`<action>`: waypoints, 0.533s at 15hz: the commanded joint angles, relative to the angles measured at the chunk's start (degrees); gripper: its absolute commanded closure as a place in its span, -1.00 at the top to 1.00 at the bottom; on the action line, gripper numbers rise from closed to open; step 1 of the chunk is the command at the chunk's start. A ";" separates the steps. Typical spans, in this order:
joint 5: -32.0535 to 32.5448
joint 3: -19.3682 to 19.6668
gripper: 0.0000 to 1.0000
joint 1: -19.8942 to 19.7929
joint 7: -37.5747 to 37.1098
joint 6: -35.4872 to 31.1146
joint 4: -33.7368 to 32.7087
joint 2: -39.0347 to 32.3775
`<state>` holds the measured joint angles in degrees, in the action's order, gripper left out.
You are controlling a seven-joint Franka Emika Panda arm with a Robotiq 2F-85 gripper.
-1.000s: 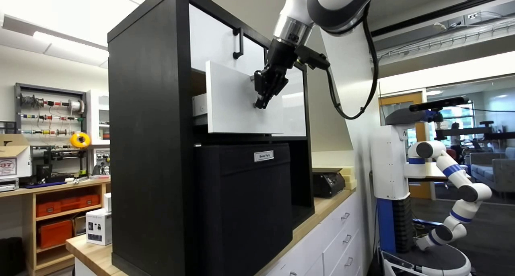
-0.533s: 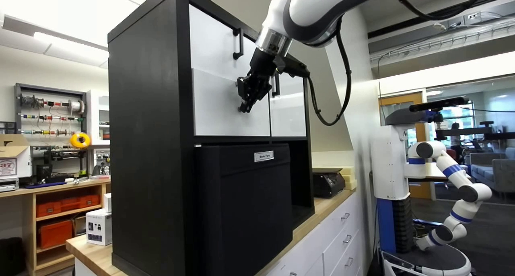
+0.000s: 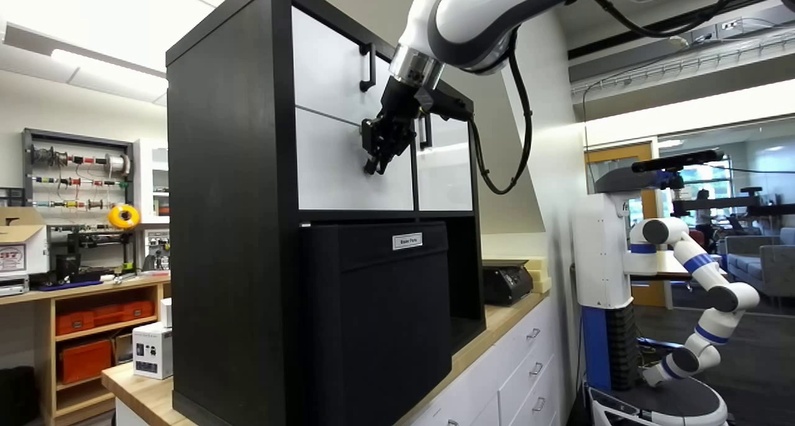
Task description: Close the open drawer
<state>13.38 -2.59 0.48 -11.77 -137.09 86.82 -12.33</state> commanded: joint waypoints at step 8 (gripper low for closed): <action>-3.87 -0.22 0.99 3.14 -0.79 15.32 7.21 11.57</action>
<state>12.24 -2.20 2.45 -11.88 -126.76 88.72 -6.44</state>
